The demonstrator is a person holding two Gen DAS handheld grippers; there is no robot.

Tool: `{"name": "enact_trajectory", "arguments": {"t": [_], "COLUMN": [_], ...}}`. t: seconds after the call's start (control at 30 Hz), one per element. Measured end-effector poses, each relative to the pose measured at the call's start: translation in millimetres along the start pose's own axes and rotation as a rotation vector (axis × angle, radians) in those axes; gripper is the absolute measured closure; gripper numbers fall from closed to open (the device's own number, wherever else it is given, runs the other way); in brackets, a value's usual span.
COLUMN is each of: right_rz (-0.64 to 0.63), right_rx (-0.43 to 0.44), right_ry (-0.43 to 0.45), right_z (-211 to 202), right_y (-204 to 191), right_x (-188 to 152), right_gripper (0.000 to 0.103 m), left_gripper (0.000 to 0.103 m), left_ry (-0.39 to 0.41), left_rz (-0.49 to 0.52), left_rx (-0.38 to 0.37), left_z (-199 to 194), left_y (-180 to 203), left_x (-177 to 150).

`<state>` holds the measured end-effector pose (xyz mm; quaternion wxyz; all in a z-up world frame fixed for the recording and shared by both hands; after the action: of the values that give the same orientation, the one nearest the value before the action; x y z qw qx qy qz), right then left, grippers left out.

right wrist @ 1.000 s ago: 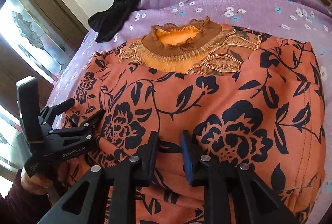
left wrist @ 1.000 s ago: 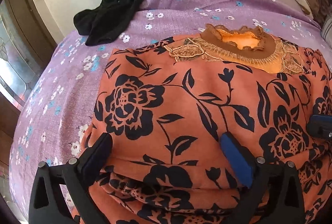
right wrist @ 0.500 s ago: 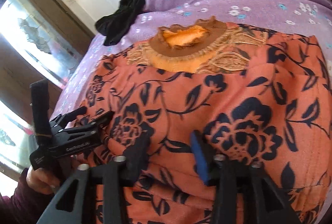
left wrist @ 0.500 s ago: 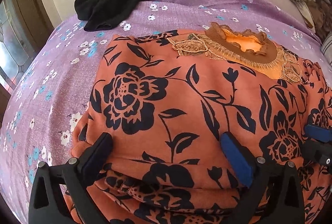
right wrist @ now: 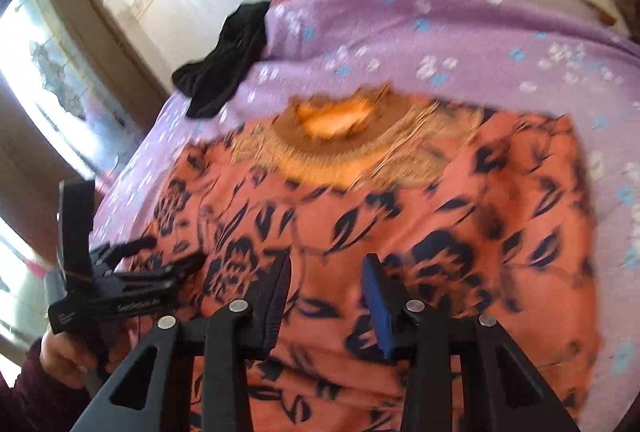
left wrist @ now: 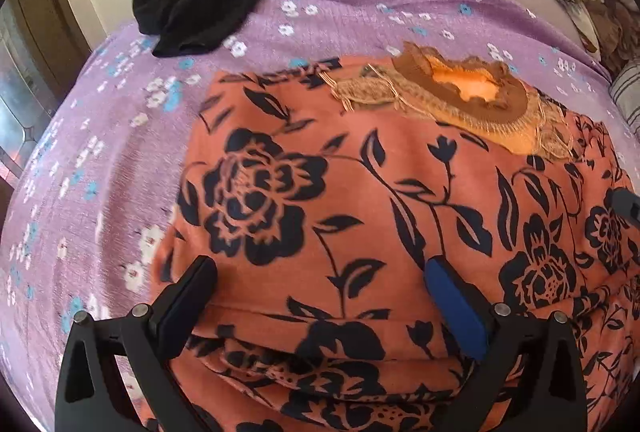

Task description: Fold small clothes

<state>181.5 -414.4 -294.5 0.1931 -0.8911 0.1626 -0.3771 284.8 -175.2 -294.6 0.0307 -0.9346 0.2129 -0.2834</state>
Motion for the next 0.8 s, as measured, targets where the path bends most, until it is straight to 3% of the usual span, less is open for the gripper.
{"name": "enact_trajectory", "arguments": {"t": [0.07, 0.13, 0.2, 0.27, 0.4, 0.53, 0.63, 0.7, 0.8], "right_rz": [0.017, 0.065, 0.154, 0.23, 0.205, 0.151, 0.116, 0.136, 0.16], "right_rx": [-0.089, -0.14, -0.145, -0.131, -0.145, -0.106, -0.115, -0.163, -0.144], "right_ry": [0.045, 0.054, 0.024, -0.053, -0.022, 0.048, 0.011, -0.07, -0.066], "right_z": [-14.6, -22.4, -19.6, -3.4, -5.4, -14.3, -3.7, 12.2, 9.8], "right_y": [22.1, 45.6, 68.9, 86.3, 83.0, 65.6, 57.5, 65.7, 67.8], "right_x": [10.6, 14.1, 11.6, 1.8, 9.9, 18.0, 16.9, 5.1, 6.4], "right_gripper": [0.063, 0.063, 0.064, 0.065, 0.067, 0.067, 0.067, 0.064, 0.065], "left_gripper": [0.0, 0.0, 0.0, 0.0, 0.0, 0.0, 0.0, 0.0, 0.0], "left_ry": [0.084, 0.107, 0.037, -0.084, -0.155, -0.076, -0.098, -0.138, -0.126], "left_rz": [-0.039, -0.094, -0.122, -0.131, -0.284, -0.257, -0.212, -0.181, -0.228], "left_rx": [0.077, 0.131, 0.153, 0.169, 0.064, 0.099, 0.078, 0.051, 0.051], "left_z": [-12.2, -15.1, 2.0, 31.3, 39.0, 28.2, 33.5, 44.8, 43.3], "left_y": [-23.2, -49.3, -67.4, -78.1, -89.2, -89.1, -78.7, -66.8, -67.6], "left_x": [15.1, 25.5, 24.0, 10.3, 3.7, 14.7, 12.7, 3.8, 2.9]}}
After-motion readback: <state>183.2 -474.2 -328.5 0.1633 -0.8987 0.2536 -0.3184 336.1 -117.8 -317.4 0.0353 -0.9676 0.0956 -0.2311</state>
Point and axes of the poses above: each gripper's, at about its wrist camera, not at the fingertips, and z roughly the way its jaws point, y to its right, x to its top, the point moved 8 cm from there along z, roughly the way its jaws point, and after that the axes turned 6 degrees about x, right-handed, at the moved point
